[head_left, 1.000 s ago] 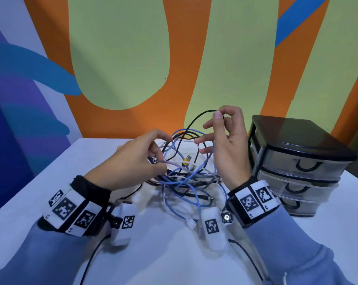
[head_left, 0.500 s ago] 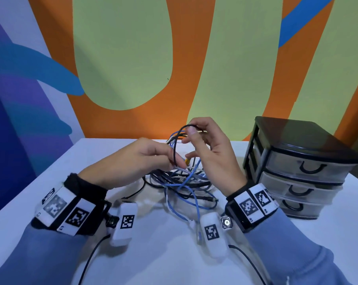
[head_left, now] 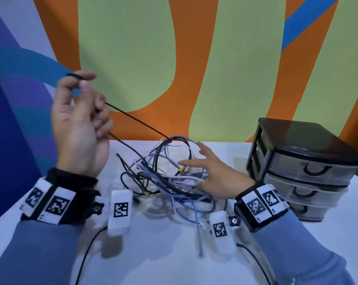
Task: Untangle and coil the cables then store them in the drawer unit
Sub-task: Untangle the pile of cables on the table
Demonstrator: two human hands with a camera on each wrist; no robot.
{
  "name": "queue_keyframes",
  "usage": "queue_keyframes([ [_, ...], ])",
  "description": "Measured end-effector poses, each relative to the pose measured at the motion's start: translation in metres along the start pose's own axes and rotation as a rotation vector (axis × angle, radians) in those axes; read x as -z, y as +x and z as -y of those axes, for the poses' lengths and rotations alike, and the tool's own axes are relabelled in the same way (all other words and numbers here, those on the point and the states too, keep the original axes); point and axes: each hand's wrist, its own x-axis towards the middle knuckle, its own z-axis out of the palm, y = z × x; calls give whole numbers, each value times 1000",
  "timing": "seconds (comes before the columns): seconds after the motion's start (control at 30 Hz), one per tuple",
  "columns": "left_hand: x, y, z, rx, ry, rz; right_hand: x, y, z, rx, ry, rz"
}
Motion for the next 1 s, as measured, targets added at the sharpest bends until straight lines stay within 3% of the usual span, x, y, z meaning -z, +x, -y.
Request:
queue_keyframes([
  [0.1, 25, 13, -7, 49, 36, -72, 5, 3, -11, -170, -83, -164],
  [0.17, 38, 18, -10, 199, 94, -87, 8, 4, -14, -240, -66, -305],
  [0.23, 43, 20, -8, 340, 194, -80, 10, 3, -14, -253, -18, -451],
  [0.3, 44, 17, -5, 356, 346, -68, 14, -2, -6, -190, 14, -508],
  [0.4, 37, 13, 1, 291, 492, -38, 24, -14, 16, -56, 78, -367],
  [0.53, 24, 10, 2, 386, 330, 23, 30, -14, 43, 143, 279, -379],
  [0.63, 16, 8, 1, 450, 198, 109, 12, 6, 73, 186, 15, -330],
  [0.73, 10, 3, 2, 451, 220, 176, -15, 26, 96, 239, -336, -158],
  [0.87, 10, 4, 7, 318, 336, 157, -22, 27, 101, 209, -405, -94],
  [1.0, 19, 12, 0, -16, 264, -133, -16, 17, 88, 130, -431, -101],
])
